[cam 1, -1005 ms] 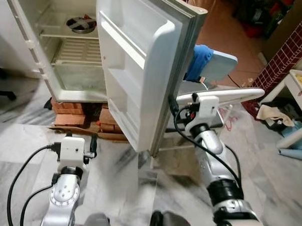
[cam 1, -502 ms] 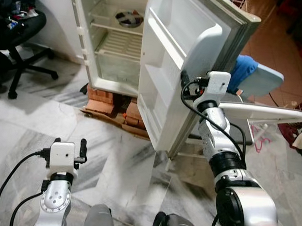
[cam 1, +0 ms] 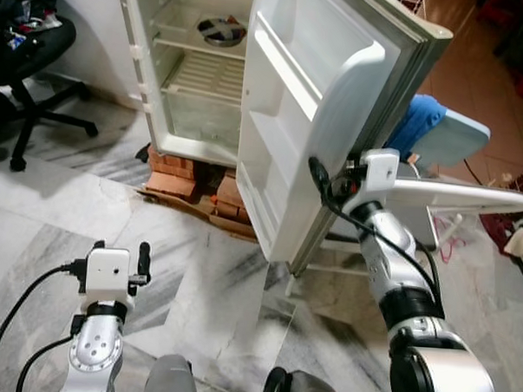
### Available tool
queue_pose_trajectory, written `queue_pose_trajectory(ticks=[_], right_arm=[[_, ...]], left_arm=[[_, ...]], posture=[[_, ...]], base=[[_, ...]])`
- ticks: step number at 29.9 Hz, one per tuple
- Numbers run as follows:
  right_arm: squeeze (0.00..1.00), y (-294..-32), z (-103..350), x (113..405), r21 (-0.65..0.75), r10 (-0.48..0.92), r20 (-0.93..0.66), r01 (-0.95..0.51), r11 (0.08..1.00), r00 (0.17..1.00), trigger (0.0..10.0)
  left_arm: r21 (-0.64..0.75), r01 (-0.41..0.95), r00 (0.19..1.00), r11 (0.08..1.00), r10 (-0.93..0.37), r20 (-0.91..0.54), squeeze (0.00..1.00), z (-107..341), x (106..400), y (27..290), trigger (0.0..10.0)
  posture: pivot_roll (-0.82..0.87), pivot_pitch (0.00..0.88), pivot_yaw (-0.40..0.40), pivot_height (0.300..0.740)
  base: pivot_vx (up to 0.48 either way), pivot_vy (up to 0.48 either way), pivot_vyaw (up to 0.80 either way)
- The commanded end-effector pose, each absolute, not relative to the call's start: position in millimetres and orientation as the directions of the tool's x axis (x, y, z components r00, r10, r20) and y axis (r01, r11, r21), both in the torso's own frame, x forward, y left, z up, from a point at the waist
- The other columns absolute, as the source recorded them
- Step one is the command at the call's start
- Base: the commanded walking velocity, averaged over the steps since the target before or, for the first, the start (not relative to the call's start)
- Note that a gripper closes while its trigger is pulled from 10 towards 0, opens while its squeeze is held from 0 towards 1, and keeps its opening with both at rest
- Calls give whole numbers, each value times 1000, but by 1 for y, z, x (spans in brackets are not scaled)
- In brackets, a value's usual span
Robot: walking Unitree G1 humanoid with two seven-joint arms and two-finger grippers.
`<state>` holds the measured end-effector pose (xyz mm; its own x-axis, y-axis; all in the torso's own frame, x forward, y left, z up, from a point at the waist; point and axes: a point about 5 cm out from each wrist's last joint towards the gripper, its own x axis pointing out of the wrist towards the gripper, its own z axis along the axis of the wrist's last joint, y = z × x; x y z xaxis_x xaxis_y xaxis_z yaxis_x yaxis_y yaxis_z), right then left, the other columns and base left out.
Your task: Restocking fridge
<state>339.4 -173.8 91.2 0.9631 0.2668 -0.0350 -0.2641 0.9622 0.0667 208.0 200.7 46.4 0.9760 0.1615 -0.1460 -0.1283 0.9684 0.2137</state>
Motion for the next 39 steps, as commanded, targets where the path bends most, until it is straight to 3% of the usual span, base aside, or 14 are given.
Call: queue_pose_trajectory(ticks=[1,5,9,12,15,16,18,19,21,25,27,32,33,39], right_arm=[[0,-187,101,345,11,208,-18,-208,978,978,10000],[0,-202,109,349,-41,117,-5,-117,992,993,10000],[0,-214,142,362,-26,33,121,-30,999,992,10000],[0,-211,160,371,-18,38,160,-36,999,986,10000],[0,-188,183,379,37,167,244,-181,983,955,10000],[0,-167,196,381,130,287,283,-333,934,915,10000],[0,-150,202,378,189,393,315,-463,866,864,10000],[0,-130,209,367,237,534,356,-627,742,767,10000],[0,-109,216,348,268,666,401,-776,571,629,10000],[0,-72,221,295,266,823,449,-931,249,348,10000],[0,-70,213,294,271,829,428,-926,263,361,10000],[0,-88,153,309,239,795,182,-810,535,578,10000],[0,-100,138,313,232,737,99,-735,637,669,10000],[0,-125,116,314,146,513,2,-507,849,859,10000]], left_arm=[[217,-115,977,969,150,-152,0,47,208,201,10000],[218,-111,977,970,147,-157,0,47,208,201,10000],[221,-105,977,970,142,-161,0,46,209,201,10000],[222,-100,977,970,139,-164,0,46,210,200,10000],[226,-87,978,970,126,-167,0,45,209,198,10000],[227,-85,978,970,125,-168,0,45,209,197,10000],[225,-88,977,970,127,-169,0,45,209,198,10000],[223,-90,977,971,129,-169,0,45,209,198,10000],[223,-89,977,971,128,-170,0,45,209,198,10000],[222,-81,978,972,121,-173,0,44,208,198,10000],[221,-79,978,972,119,-174,0,44,208,198,10000],[219,-68,978,973,109,-179,0,43,210,197,10000],[211,-66,978,975,106,-182,0,43,209,197,10000],[159,-109,964,981,143,-223,0,37,209,204,10000]], posture=[[189,124,-76,740],[189,123,-73,740],[189,121,-71,740],[194,120,-72,740],[199,118,-75,740],[200,116,-77,740],[201,116,-78,740],[200,114,-79,740],[197,114,-78,740],[192,112,-75,740],[190,112,-75,740],[185,113,-70,740],[187,112,-68,740],[179,107,-68,740]], base=[[0,0,0],[0,0,0],[0,0,0],[0,0,0],[0,0,0],[0,0,0],[0,0,0],[0,0,0],[0,0,0],[0,0,0],[0,0,0],[0,0,0],[0,0,0],[0,0,0]])
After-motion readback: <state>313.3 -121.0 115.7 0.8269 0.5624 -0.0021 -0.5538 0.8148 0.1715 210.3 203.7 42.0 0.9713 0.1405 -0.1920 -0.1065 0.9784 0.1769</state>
